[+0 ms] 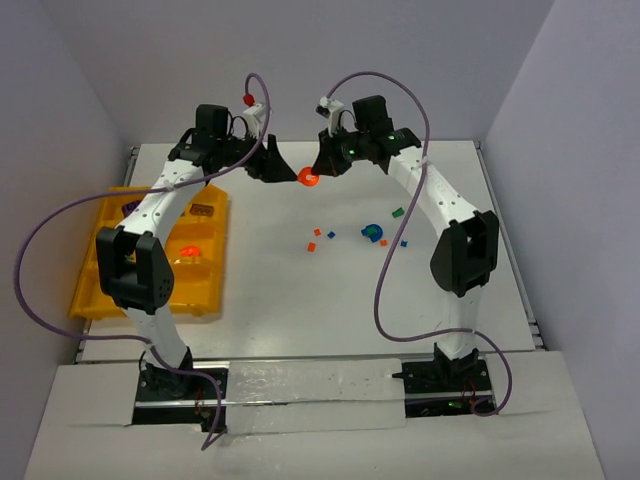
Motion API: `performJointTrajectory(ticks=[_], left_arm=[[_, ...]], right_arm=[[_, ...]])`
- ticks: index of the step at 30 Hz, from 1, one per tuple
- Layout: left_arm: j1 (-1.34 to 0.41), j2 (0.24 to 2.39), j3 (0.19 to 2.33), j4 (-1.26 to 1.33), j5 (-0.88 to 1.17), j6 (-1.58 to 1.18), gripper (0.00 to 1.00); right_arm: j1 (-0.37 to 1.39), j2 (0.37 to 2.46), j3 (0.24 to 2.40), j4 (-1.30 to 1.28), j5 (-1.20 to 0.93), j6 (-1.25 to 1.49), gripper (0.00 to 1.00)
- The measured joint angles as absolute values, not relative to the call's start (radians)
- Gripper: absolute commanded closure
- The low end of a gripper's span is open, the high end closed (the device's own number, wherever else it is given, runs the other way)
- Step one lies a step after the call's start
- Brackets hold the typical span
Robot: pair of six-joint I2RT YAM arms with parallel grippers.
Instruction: Sort the legos into containers by color
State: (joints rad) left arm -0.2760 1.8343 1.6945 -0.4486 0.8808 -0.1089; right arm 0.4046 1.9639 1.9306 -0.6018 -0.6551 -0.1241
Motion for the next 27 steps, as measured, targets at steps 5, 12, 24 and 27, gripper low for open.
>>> performJointTrajectory(ticks=[5,12,24,27], left_arm=[[-0.283,1.835,1.685,-0.418,0.896,-0.130,0.29],[-0.293,1.860,1.689,-0.400,0.894,-0.136,0.49],[-0.315,1.925,1.717,-0.424,0.895,-0.108,1.00],[-0.311,1.918,1.694,-0.425,0.888,-0.099,1.00]], right_arm=[[0.435,1.966,1.931,-0.606,-0.638,-0.131,1.00],[0.460,1.966,1.931,-0.606,-0.635,-0.145,1.00],[0.470,1.968,1.931,-0.611,-0.601,-0.156,0.56],[0.476,1.968,1.932,-0.613,-0.589,-0.155,0.27]])
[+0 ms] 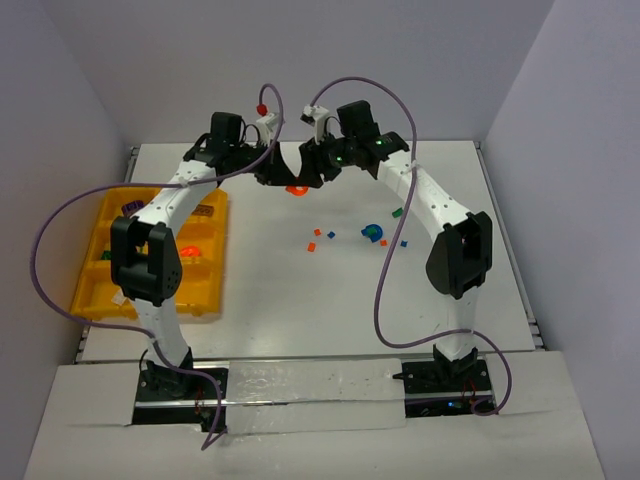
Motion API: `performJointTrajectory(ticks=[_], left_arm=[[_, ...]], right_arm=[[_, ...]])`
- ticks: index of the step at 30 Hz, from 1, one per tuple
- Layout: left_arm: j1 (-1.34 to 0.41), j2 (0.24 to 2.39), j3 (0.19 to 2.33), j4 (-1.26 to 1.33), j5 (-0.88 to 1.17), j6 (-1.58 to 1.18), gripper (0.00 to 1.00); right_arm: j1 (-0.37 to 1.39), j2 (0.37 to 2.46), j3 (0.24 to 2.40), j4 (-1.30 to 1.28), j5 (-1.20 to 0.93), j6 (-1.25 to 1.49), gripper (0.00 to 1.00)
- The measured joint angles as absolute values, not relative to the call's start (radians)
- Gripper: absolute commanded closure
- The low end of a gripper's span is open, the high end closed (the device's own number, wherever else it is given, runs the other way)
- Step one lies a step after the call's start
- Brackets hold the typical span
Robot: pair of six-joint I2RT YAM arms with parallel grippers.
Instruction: Sort the legos into containers by color
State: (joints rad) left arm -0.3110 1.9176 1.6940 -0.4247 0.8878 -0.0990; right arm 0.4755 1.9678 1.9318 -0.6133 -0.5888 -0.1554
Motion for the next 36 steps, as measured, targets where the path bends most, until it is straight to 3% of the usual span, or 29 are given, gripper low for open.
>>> performJointTrajectory(ticks=[2,7,16,25,31,36], left_arm=[[-0.302,1.904,1.669,-0.433,0.880,-0.094,1.00],[-0.205,1.814,1.579,-0.504,0.871,-0.033,1.00],[0.164,1.634,1.487,-0.825,0.691,0.331,1.00],[0.165,1.527,1.220,-0.857,0.366,0.477,0.98],[0.167,1.525,1.171,-0.808,0.260,0.492,0.87],[0.168,1.571,1.172,-0.773,0.229,0.473,0.70]], right_arm=[[0.478,1.968,1.932,-0.614,-0.572,-0.154,0.18],[0.468,1.960,1.916,-0.609,-0.516,-0.155,0.14],[0.366,1.897,1.734,-0.598,-0.457,-0.185,0.11],[0.299,1.892,1.648,-0.596,-0.414,-0.225,0.10],[0.269,1.891,1.645,-0.597,-0.400,-0.239,0.10],[0.252,1.881,1.612,-0.592,-0.392,-0.245,0.10]])
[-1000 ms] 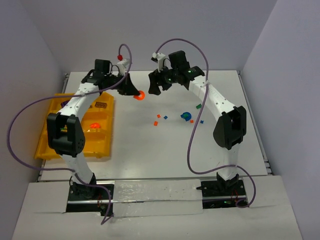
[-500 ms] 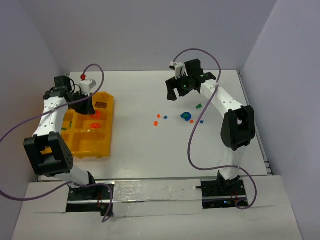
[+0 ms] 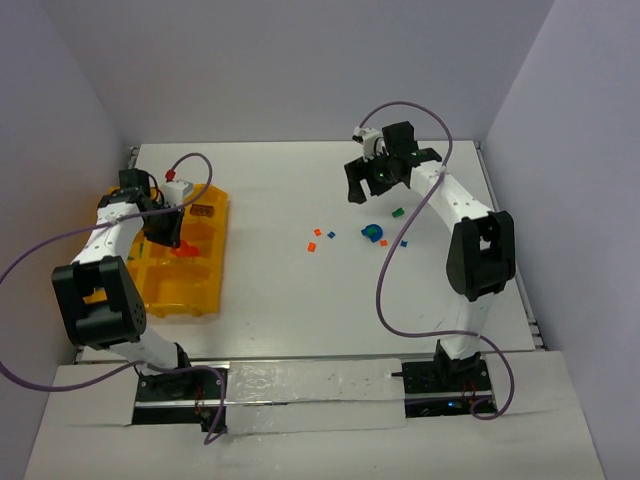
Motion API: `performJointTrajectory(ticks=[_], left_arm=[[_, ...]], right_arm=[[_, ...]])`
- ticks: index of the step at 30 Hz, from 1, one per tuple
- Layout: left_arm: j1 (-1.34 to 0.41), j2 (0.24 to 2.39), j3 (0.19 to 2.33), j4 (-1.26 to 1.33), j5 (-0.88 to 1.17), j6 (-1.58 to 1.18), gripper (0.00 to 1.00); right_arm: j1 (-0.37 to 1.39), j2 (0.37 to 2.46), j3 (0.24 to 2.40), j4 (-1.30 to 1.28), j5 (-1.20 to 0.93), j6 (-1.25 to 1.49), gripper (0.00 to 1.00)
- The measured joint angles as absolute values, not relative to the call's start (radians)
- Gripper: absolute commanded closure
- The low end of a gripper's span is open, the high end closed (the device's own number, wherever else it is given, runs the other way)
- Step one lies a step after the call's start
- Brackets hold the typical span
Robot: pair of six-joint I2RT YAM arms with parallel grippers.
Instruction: Sort the legos into containers by color
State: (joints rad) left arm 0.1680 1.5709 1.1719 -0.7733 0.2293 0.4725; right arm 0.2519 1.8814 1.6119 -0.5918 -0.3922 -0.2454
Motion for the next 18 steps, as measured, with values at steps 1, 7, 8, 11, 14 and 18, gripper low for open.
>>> performJointTrajectory(ticks=[1,7,8,11,14,18], left_arm=[[0.168,1.582,1.172,-0.771,0.227,0.469,0.67],[0.168,1.599,1.172,-0.764,0.223,0.456,0.46],[0.168,1.599,1.172,-0.764,0.223,0.456,0.43],[0.168,1.598,1.173,-0.766,0.225,0.454,0.39],[0.168,1.587,1.182,-0.765,0.241,0.443,0.38],[0.168,1.548,1.212,-0.752,0.265,0.403,0.38]], right_arm=[[0.250,1.877,1.597,-0.592,-0.391,-0.247,0.10],[0.202,1.827,1.479,-0.599,-0.377,-0.267,0.15],[0.191,1.814,1.458,-0.600,-0.373,-0.274,0.16],[0.165,1.771,1.393,-0.604,-0.354,-0.294,0.19],[0.149,1.707,1.305,-0.606,-0.331,-0.310,0.20],[0.140,1.640,1.220,-0.605,-0.319,-0.314,0.19]])
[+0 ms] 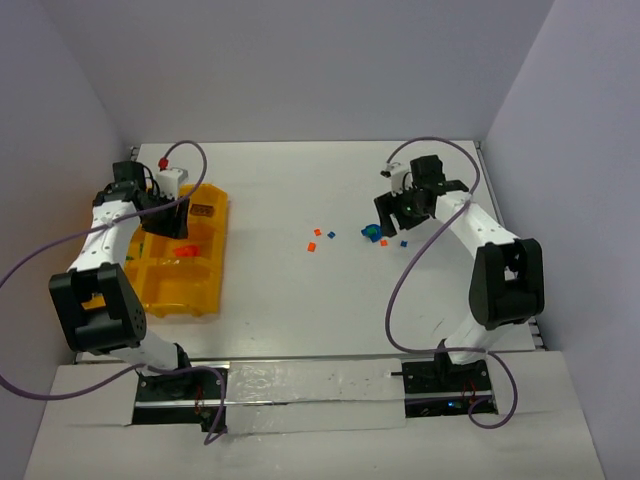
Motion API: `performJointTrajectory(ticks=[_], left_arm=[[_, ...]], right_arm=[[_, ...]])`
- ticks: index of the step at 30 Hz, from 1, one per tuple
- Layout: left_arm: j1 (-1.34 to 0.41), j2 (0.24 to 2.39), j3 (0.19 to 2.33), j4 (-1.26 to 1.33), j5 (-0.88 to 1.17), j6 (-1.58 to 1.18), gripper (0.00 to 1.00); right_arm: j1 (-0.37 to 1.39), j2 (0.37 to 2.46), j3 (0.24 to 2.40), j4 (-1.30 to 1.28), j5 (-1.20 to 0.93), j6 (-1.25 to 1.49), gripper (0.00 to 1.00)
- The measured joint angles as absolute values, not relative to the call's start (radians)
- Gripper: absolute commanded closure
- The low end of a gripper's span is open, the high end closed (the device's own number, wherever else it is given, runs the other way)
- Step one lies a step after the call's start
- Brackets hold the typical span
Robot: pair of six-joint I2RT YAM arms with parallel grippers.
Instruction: Sort the legos into containers by color
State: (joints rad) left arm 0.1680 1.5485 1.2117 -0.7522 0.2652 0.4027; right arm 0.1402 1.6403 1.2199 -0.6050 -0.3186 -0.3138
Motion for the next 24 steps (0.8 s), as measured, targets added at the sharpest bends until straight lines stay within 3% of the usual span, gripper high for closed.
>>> performJointTrajectory(ticks=[6,12,24], left_arm=[[0.115,1.472,1.277,-0.708,0.289,0.334,0.39],[-0.110,1.455,1.298,-0.655,0.293,0.255,0.39],[-0.202,1.383,1.151,-0.546,0.276,0.007,0.38]], right_arm=[[0.098,1.585,1.139,-0.586,-0.312,-0.315,0.27],[0.069,1.546,1.071,-0.555,-0.280,-0.300,0.38],[0.157,1.552,0.987,-0.442,-0.186,-0.189,0.39]])
